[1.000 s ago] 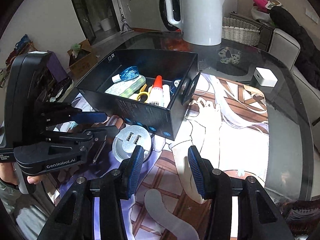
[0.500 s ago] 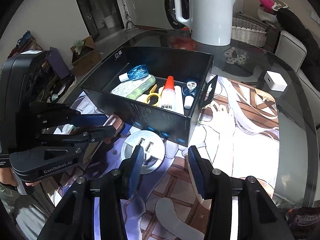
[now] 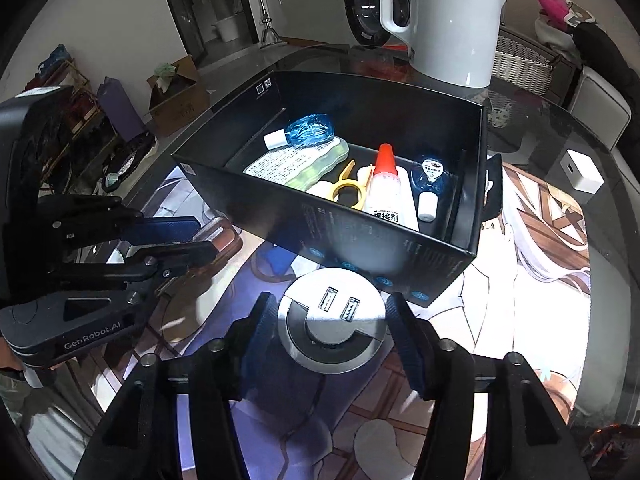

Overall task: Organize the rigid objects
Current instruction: 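Close the left tool on the screwdriver handle while the right tool grasps the USB hub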

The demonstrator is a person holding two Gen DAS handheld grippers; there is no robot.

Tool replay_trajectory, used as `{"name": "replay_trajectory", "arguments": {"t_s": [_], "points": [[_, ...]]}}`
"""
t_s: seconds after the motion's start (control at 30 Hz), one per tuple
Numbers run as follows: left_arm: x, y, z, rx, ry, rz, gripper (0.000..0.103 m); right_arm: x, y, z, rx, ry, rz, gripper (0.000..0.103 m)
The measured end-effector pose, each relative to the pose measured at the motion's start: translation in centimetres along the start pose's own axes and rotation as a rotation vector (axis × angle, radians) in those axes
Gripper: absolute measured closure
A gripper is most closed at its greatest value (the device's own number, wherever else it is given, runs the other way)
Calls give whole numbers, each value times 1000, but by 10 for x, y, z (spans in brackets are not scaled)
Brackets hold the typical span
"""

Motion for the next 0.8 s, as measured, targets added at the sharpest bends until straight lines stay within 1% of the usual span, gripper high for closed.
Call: {"name": "replay_trajectory", "arguments": {"t_s": [0.17,0.23,0.3,0.33,0.5,0.6,0.67,0.8], "points": [[-1,0,1,-11,7,-1,81,-14,-5,5,19,-11,36,38],[-3,1,1,-15,9,0,78,-18,-8,6,30,-14,42,38],[-5,1,1,-19,12,4,74,-19,-8,8,40,-18,44,38],[-6,2,0,-18,13,7,73,-18,-9,8,45,-18,45,38],[-15,0,0,-16,18,32,73,-18,-11,7,44,-17,48,38],[-17,-2,-2,-25,18,46,78,-17,-11,6,55,-18,48,41],[-17,-2,-3,-33,24,48,78,-16,-12,5,61,-21,48,44],[-17,-3,-2,-27,23,50,78,-14,-14,2,62,-15,48,44]]}}
Point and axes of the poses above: each gripper's, at about its wrist camera, not at the fingertips, and x roughly against the way its jaws point, z to its left, y to its top, the point moved 3 cm from there along -x, roughly the way its jaws point, and after that the axes turned 15 degrees about -z, right-handed, at the moved point
